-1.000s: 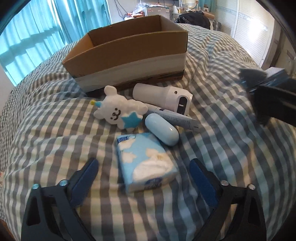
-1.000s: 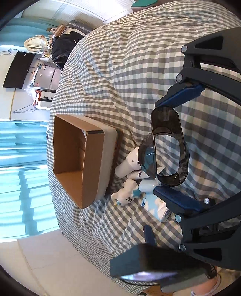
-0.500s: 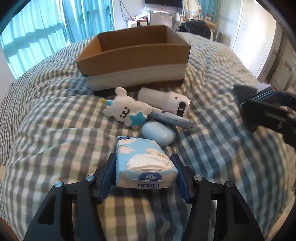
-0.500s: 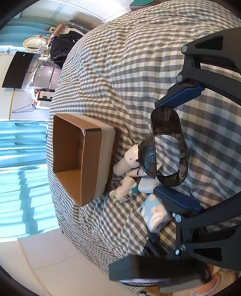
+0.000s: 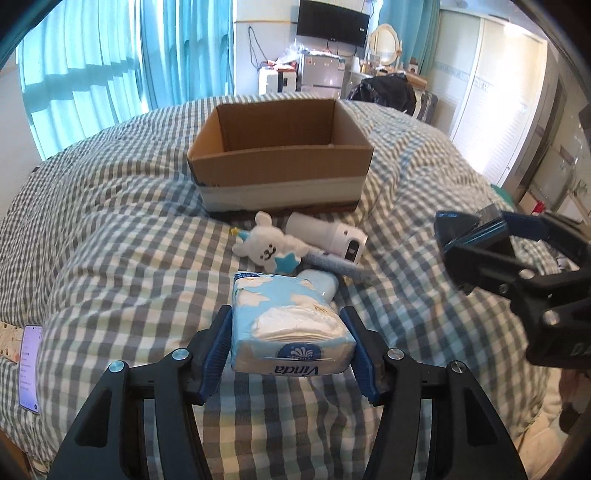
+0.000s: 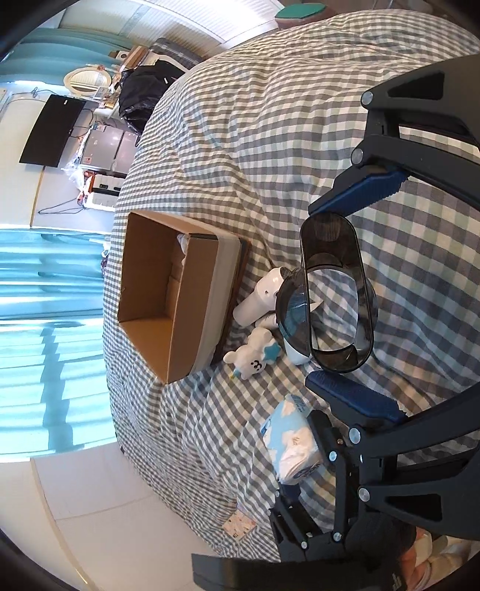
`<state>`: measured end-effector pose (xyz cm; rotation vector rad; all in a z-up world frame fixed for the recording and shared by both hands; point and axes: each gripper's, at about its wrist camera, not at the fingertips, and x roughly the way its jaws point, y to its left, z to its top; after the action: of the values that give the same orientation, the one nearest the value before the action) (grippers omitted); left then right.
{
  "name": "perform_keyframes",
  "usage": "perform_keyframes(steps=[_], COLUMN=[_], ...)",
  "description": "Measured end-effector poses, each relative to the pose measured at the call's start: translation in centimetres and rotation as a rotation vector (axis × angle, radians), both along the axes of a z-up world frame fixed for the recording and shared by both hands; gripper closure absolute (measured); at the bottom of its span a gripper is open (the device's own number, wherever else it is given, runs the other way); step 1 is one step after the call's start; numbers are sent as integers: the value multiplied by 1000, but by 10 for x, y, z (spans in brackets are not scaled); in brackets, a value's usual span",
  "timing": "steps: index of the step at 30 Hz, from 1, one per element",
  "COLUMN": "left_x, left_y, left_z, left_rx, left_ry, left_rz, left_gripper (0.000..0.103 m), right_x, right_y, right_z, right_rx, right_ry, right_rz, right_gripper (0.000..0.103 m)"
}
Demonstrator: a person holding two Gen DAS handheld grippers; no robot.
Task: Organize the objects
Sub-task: 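Lower the tissue pack into the box with the left tool while the right tool drops the sunglasses in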
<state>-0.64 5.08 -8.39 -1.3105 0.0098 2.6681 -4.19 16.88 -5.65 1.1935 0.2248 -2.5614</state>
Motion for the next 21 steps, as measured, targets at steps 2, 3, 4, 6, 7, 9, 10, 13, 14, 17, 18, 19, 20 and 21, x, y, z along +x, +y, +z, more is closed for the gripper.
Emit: perform_keyframes(steps=[2,3,4,6,7,9,10,13,14,17,18,19,20,21], left_x=[-1,-1,-1,-2,-3,-6,-7,-15,-18,-31,-37,-42,-49,-55], left_y=[-1,-3,-5,-10,-14,-19,-21,-27,-29,-36,-38,-39,-41,-43], left_z=[9,11,16,22,26,35,39,52,57,74,81,87,95,99], left_rx=[14,20,24,33,43,52,55,58,61,65,61,57,51,50], left_ry=[16,24,33,45,53,67,75,106,120,159,171,185,206,217], left_rz=[2,2,8,19,27,42,45,46,50,59,63,63,63,65], left_gripper=[43,43,43,43,43,43,43,43,43,43,43,43,43,43], right_x=[-1,-2,-2,-3,-5,-8,-10,-16,-19,-31,-38,-46,-51,-58], right_y=[1,1,0,0,-1,-2,-3,-7,-8,-13,-15,-17,-18,-20], right_z=[4,6,9,15,18,24,29,40,43,60,66,75,80,87], right_rx=[3,4,8,17,22,30,34,39,39,38,36,30,29,32], right_ry=[11,19,26,40,44,56,64,87,96,134,141,150,157,171], right_rz=[0,0,3,8,11,16,20,31,36,59,64,69,73,75], right_gripper=[20,20,20,20,20,20,20,20,20,20,20,20,20,20])
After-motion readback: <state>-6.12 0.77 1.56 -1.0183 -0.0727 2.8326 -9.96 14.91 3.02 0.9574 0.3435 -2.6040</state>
